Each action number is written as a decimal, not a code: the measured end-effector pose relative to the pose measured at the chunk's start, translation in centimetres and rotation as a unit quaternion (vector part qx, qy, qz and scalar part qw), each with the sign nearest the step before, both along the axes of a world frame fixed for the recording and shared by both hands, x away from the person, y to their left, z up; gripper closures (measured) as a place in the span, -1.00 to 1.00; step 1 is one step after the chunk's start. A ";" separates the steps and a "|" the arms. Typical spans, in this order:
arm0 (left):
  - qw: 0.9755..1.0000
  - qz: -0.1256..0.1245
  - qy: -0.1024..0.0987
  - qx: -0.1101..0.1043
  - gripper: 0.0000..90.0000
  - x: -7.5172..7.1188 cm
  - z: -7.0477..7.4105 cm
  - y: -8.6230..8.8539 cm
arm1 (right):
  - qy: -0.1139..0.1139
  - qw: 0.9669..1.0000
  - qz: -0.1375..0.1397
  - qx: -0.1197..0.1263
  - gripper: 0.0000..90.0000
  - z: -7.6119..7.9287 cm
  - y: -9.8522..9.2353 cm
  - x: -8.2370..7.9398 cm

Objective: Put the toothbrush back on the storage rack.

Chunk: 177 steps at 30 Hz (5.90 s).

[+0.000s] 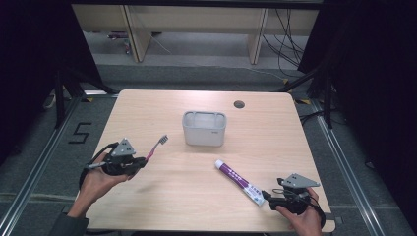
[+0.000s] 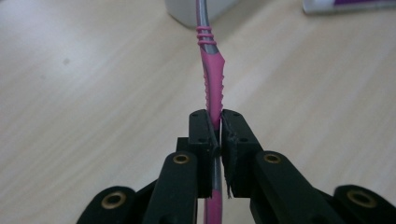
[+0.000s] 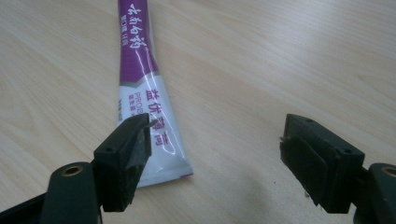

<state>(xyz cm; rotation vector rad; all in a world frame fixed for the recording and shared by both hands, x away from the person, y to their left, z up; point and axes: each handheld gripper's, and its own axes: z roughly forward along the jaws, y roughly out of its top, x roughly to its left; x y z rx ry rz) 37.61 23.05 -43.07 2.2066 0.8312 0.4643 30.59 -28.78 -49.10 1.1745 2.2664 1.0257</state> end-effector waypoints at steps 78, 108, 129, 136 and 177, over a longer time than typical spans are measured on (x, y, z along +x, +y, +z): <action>0.950 0.115 -0.167 -0.238 0.83 12.0 2.9 -11.1 | 0.009 1.000 0.006 0.009 -0.43 -0.1 0.1 0.0; 0.956 0.128 -0.132 -0.231 0.83 12.7 0.1 -12.5 | 0.009 1.000 0.008 0.008 -0.43 -0.1 0.2 0.0; 0.969 0.123 -0.112 -0.183 0.83 12.4 -1.9 -12.8 | 0.008 1.000 0.009 0.007 -0.43 -0.1 0.2 0.0; 0.971 0.123 -0.106 -0.175 0.83 12.3 -1.9 -13.0 | 0.011 1.000 0.008 0.007 -0.43 -0.1 0.3 0.0; 0.968 0.150 -0.051 -0.193 -0.18 7.9 -0.7 -10.2 | 0.007 1.000 0.007 0.010 -0.43 0.0 0.1 0.1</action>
